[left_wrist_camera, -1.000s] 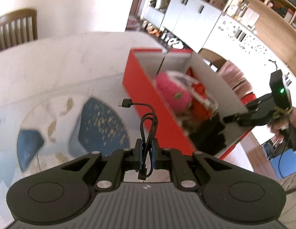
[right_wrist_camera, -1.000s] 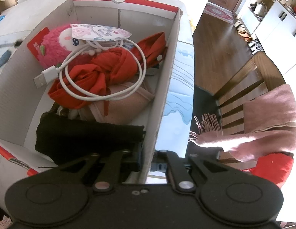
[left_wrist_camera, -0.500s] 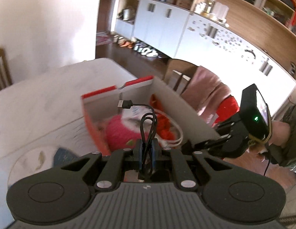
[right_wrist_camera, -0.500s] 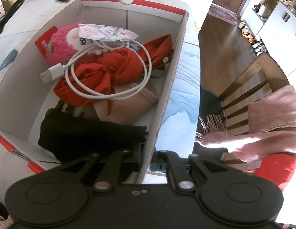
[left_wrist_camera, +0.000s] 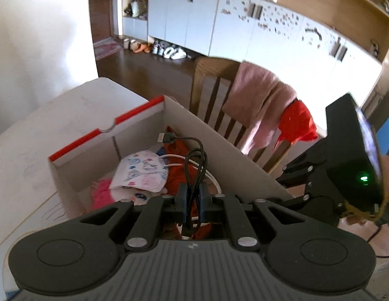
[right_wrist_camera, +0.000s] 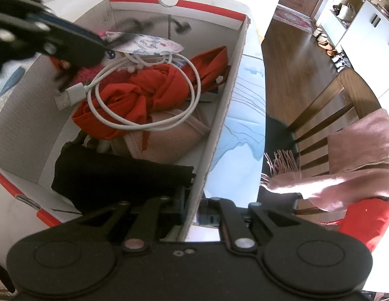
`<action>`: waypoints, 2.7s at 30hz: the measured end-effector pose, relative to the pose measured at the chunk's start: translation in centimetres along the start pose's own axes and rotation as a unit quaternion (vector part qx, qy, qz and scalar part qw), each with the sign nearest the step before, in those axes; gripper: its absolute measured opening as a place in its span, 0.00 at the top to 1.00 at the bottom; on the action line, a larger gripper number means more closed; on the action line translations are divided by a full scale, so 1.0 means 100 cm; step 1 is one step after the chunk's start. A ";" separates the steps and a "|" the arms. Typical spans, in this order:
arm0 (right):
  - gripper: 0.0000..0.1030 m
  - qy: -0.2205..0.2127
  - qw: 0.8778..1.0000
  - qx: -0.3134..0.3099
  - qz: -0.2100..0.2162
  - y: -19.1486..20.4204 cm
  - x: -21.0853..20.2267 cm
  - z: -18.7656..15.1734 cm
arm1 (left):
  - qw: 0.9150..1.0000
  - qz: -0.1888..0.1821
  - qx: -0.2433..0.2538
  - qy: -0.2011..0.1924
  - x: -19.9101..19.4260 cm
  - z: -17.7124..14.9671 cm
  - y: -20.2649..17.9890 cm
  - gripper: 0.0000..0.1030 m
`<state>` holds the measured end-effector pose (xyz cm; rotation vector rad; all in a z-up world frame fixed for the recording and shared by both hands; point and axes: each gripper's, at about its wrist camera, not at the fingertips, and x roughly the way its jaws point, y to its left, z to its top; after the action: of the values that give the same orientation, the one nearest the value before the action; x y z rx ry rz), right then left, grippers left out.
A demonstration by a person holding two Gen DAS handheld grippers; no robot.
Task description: Organize objects
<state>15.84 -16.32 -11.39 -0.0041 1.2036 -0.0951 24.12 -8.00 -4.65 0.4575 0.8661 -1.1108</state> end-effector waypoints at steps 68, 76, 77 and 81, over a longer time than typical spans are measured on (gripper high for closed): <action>0.89 -0.061 0.998 -0.013 0.016 -0.008 -0.041 -0.015 | 0.987 0.062 -0.123 -0.085 -0.063 -0.073 -0.004 0.30; 0.76 -0.122 0.991 0.051 0.009 -0.010 -0.080 -0.029 | 0.984 0.065 -0.134 -0.098 -0.080 -0.093 0.000 0.25; 0.71 -0.130 0.990 0.058 0.012 -0.007 -0.084 -0.031 | 0.985 0.067 -0.128 -0.096 -0.082 -0.095 -0.001 0.24; 0.59 -0.152 0.986 0.072 0.014 0.004 -0.098 -0.039 | 0.986 0.078 -0.117 -0.095 -0.091 -0.104 -0.005 0.16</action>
<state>8.77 -15.00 -3.72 0.1219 0.8894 -0.1515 18.25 4.42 -3.66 0.2160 0.7672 -0.8817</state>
